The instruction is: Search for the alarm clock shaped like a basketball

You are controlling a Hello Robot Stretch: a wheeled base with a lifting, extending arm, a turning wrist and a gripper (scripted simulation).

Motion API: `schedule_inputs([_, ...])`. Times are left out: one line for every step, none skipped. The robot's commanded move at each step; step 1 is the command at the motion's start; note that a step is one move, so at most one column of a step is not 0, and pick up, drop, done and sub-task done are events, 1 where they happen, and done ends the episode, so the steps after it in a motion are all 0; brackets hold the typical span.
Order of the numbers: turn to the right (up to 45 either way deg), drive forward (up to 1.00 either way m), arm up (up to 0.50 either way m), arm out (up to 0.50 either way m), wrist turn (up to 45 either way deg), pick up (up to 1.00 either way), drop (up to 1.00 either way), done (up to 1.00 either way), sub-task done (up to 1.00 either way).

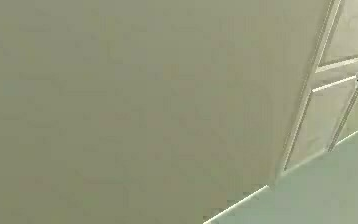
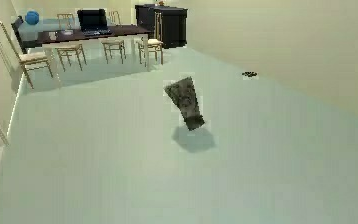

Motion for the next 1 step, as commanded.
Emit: schedule_inputs([45.0,0.0,0.0,0.0,0.0,0.0,0.0,0.0,0.0])
